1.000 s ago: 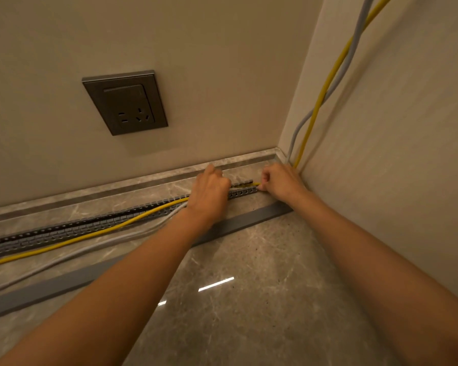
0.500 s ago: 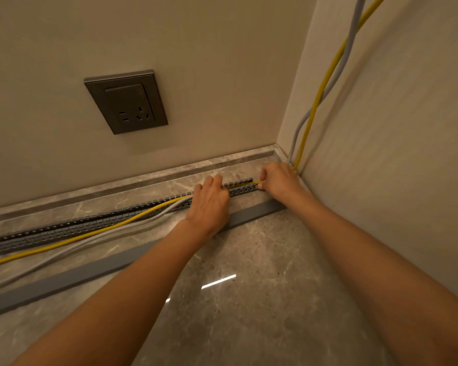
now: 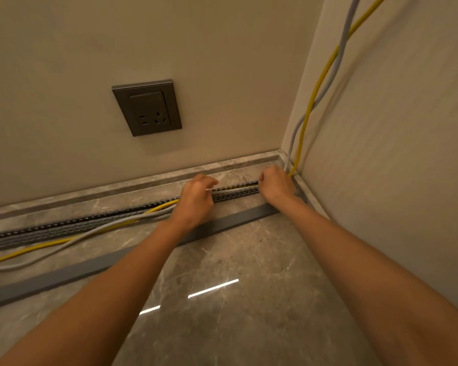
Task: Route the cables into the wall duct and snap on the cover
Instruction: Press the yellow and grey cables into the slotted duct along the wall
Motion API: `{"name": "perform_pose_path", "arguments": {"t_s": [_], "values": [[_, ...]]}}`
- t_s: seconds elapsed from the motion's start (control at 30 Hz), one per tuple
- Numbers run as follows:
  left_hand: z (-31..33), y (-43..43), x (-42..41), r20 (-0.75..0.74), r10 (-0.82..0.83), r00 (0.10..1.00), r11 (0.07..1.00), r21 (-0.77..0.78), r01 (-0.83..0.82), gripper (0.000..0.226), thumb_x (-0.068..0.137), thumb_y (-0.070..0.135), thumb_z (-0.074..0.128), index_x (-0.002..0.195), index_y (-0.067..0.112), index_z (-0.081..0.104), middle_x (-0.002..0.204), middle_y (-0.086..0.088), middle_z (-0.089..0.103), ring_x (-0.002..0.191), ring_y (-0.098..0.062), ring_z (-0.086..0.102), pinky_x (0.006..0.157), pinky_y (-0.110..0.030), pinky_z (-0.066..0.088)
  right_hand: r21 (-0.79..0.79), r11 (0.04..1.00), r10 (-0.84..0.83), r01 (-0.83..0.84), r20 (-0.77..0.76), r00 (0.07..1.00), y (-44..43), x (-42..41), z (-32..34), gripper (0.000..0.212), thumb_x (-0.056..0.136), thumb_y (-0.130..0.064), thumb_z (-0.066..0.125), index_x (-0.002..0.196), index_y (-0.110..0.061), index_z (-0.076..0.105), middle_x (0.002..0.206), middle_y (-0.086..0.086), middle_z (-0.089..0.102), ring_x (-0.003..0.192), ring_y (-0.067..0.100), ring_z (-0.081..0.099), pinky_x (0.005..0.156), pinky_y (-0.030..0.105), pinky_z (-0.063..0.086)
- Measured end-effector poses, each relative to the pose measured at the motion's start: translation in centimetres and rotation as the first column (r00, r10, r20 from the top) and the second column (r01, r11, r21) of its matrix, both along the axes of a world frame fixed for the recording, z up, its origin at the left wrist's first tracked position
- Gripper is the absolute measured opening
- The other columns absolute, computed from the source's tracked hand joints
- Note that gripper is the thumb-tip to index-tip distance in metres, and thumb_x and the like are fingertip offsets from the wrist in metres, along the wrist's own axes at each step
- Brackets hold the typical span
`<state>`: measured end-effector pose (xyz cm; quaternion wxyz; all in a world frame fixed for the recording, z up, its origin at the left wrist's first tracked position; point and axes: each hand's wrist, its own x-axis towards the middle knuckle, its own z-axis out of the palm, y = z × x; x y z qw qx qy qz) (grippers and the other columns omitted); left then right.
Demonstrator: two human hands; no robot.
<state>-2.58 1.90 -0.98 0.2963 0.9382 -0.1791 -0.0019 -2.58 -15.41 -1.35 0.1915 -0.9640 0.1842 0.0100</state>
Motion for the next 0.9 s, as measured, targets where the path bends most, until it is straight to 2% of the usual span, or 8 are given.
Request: {"name": "perform_pose_path", "arguments": {"t_s": [0.07, 0.13, 0.27, 0.4, 0.47, 0.53, 0.7, 0.9], "values": [[0.0, 1.2, 0.0, 0.048, 0.111, 0.993, 0.993, -0.034, -0.11, 0.033, 0.087, -0.009, 0.047, 0.115, -0.002, 0.063, 0.118, -0.021, 0.063, 0.107, -0.034, 0.06, 0.096, -0.041, 0.05, -0.028, 0.999, 0.022, -0.021, 0.026, 0.999, 0.8, -0.2, 0.3, 0.029, 0.09, 0.002, 0.051, 0.117, 0.0, 0.062, 0.126, 0.019, 0.058, 0.119, 0.035, 0.054, 0.096, 0.04, 0.047], [0.0, 2.6, -0.1, 0.052, 0.149, 0.987, 0.989, 0.002, -0.15, 0.029, 0.088, -0.002, 0.052, 0.115, 0.001, 0.063, 0.119, -0.02, 0.063, 0.108, -0.033, 0.06, 0.095, -0.041, 0.05, -0.035, 0.998, 0.063, -0.061, 0.045, 0.997, 1.9, -0.3, 0.6, 0.032, 0.089, 0.003, 0.051, 0.12, -0.001, 0.059, 0.13, 0.019, 0.053, 0.122, 0.034, 0.05, 0.1, 0.041, 0.045], [-0.2, 5.5, -0.4, -0.009, 0.098, 0.995, 0.966, 0.241, -0.092, 0.026, 0.087, 0.015, 0.062, 0.111, 0.006, 0.063, 0.119, -0.015, 0.059, 0.109, -0.032, 0.055, 0.09, -0.04, 0.047, 0.006, 0.978, 0.209, -0.21, 0.075, 0.975, 5.0, -0.6, 0.5, 0.03, 0.088, 0.002, 0.053, 0.116, -0.005, 0.061, 0.13, 0.015, 0.052, 0.123, 0.031, 0.048, 0.101, 0.04, 0.042], [-0.7, 7.7, -0.4, 0.046, 0.049, 0.998, 0.907, 0.416, -0.064, 0.027, 0.089, 0.013, 0.054, 0.114, 0.004, 0.059, 0.119, -0.017, 0.056, 0.11, -0.036, 0.053, 0.09, -0.042, 0.044, 0.091, 0.943, 0.31, -0.32, 0.107, 0.945, 8.1, -0.5, 0.3, 0.027, 0.089, -0.004, 0.058, 0.115, -0.01, 0.064, 0.128, 0.012, 0.056, 0.119, 0.027, 0.052, 0.099, 0.035, 0.043], [-1.1, 8.5, -0.5, 0.082, -0.011, 0.997, 0.902, 0.432, -0.026, 0.027, 0.09, 0.009, 0.051, 0.115, 0.001, 0.057, 0.116, -0.022, 0.057, 0.107, -0.039, 0.055, 0.089, -0.045, 0.044, 0.14, 0.922, 0.347, -0.36, 0.111, 0.931, 9.7, -0.4, 0.1, 0.027, 0.088, -0.004, 0.059, 0.114, -0.011, 0.066, 0.124, 0.013, 0.061, 0.116, 0.027, 0.056, 0.097, 0.034, 0.045], [-1.3, 9.2, -0.6, 0.074, -0.057, 0.996, 0.903, 0.429, 0.02, 0.026, 0.092, 0.006, 0.047, 0.116, 0.0, 0.054, 0.114, -0.024, 0.056, 0.103, -0.041, 0.056, 0.084, -0.048, 0.046, 0.151, 0.92, 0.349, -0.361, 0.099, 0.932, 10.9, -0.3, -0.1, 0.025, 0.087, -0.003, 0.059, 0.109, -0.01, 0.069, 0.119, 0.014, 0.064, 0.111, 0.027, 0.059, 0.093, 0.034, 0.047], [-0.5, 10.3, 0.1, 0.024, -0.209, 0.978, 0.839, 0.518, 0.167, 0.03, 0.091, 0.006, 0.047, 0.121, 0.008, 0.048, 0.117, -0.017, 0.055, 0.104, -0.036, 0.056, 0.082, -0.041, 0.044, 0.163, 0.949, 0.252, -0.27, 0.12, 0.96, 11.3, -0.1, -0.3, 0.021, 0.089, 0.0, 0.053, 0.096, -0.007, 0.071, 0.106, 0.015, 0.069, 0.101, 0.028, 0.062, 0.085, 0.033, 0.049], [0.4, 10.6, 1.3, 0.005, -0.277, 0.961, 0.819, 0.524, 0.233, 0.028, 0.092, 0.003, 0.047, 0.119, 0.009, 0.049, 0.117, -0.015, 0.055, 0.1, -0.035, 0.057, 0.08, -0.042, 0.046, 0.158, 0.956, 0.233, -0.248, 0.108, 0.967, 11.9, 0.2, -0.4, 0.021, 0.091, 0.002, 0.05, 0.095, -0.004, 0.07, 0.105, 0.017, 0.068, 0.1, 0.03, 0.062, 0.086, 0.038, 0.05]]}}
